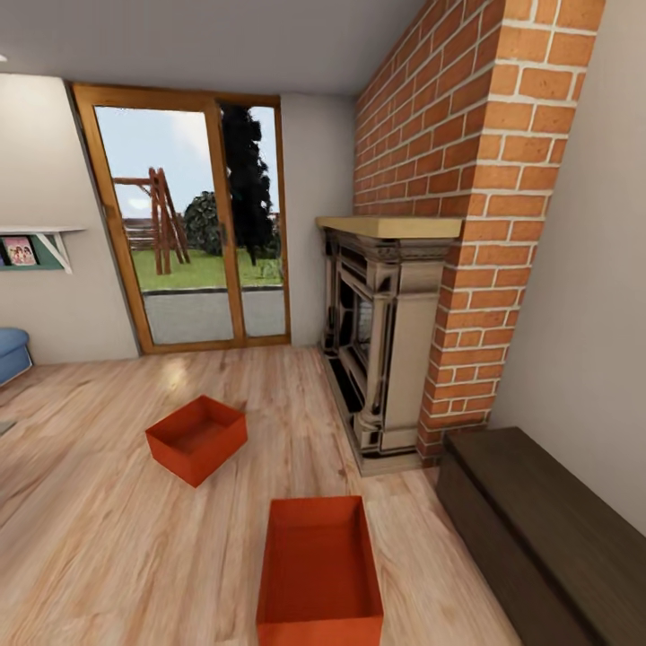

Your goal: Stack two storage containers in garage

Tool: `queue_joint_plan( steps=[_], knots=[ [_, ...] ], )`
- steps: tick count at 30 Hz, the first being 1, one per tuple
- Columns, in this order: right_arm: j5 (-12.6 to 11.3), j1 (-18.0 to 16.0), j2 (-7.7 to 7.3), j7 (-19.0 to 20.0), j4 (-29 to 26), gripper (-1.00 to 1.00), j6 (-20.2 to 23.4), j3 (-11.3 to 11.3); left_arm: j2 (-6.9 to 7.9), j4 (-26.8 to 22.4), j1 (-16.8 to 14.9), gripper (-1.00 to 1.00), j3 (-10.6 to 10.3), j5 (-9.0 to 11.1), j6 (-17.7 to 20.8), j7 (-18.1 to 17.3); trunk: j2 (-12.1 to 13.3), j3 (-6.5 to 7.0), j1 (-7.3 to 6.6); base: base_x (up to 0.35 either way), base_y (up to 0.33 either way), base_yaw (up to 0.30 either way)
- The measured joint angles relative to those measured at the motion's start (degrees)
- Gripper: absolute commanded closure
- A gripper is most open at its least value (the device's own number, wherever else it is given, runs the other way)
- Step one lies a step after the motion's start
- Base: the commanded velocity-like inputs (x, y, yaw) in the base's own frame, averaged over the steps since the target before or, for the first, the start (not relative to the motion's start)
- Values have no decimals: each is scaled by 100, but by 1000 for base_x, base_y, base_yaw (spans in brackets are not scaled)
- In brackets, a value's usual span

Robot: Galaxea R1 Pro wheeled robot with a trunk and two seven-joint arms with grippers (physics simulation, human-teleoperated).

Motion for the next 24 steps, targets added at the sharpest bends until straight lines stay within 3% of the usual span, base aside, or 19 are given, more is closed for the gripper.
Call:
queue_joint_plan(
  steps=[24],
  knots=[
    [2, 0, 0, -4, 0, -100, 27, 0, 0, -4, 0, -100, 12, -11, -10, 0, 0, 0, 0, 309, 0, 0]
  ],
)
